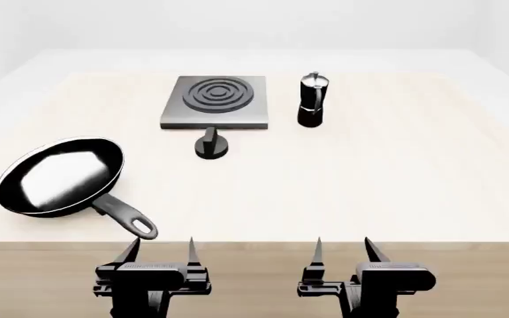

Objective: Turn on the stove and put the moka pot on it.

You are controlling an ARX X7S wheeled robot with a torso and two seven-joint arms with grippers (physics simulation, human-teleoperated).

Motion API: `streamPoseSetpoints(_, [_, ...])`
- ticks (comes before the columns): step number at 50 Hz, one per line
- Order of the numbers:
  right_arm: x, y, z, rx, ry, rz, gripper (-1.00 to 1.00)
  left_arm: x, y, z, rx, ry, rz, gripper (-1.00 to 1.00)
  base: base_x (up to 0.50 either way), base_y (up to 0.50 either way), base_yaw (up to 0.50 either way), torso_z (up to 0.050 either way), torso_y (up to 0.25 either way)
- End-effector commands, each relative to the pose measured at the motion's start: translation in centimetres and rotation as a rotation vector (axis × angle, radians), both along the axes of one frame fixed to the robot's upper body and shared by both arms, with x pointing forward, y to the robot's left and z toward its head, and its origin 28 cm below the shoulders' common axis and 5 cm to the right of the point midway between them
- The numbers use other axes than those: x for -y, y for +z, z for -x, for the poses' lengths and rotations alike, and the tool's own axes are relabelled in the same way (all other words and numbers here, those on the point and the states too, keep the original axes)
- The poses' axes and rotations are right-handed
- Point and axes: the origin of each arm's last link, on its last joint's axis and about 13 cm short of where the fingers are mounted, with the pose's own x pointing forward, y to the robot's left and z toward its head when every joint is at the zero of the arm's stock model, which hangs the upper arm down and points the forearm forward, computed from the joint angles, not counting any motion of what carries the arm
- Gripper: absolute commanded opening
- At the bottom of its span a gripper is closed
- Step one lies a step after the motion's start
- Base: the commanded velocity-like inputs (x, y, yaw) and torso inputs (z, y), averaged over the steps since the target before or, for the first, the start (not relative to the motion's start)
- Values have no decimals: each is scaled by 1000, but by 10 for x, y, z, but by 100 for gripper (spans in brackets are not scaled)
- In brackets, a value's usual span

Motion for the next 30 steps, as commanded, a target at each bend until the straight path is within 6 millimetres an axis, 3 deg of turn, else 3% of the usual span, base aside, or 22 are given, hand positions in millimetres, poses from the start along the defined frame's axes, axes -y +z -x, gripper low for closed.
streamPoseSetpoints(1, [0, 0, 0, 0, 0, 0, 100, 0, 0, 0, 0, 0, 0, 100, 0, 0, 0, 0, 0])
streamPoseSetpoints(6, [-1, -12, 0, -15, 3, 16, 100, -1, 4, 3, -9, 4, -11, 100, 0, 0, 0, 0, 0])
streamPoseSetpoints(12, [1, 0, -1, 0, -1, 18, 100, -3, 8, 1, -2, 12, -24, 100, 0, 0, 0, 0, 0])
streamPoseSetpoints(16, [2, 20, -5, 82, -1, 29, 100, -8, 28, 1, 64, 28, -58, 100, 0, 0, 0, 0, 0])
streamPoseSetpoints(17, [3, 32, -9, 117, -9, 45, 100, -11, 41, 1, 94, 35, -82, 100, 0, 0, 0, 0, 0])
streamPoseSetpoints(18, [3, 30, -10, 131, -10, 40, 100, -12, 46, 0, 105, 38, -88, 100, 0, 0, 0, 0, 0])
streamPoseSetpoints(21, [4, 64, -17, 202, -15, 37, 100, -18, 72, -1, 174, 57, -114, 100, 0, 0, 0, 0, 0])
streamPoseSetpoints(24, [6, 82, -21, 263, -19, 38, 100, -21, 97, 2, 262, 62, -148, 100, 0, 0, 0, 0, 0])
streamPoseSetpoints(30, [6, 137, -15, 400, -9, 56, 100, -23, 135, 11, 381, 71, -192, 100, 0, 0, 0, 0, 0])
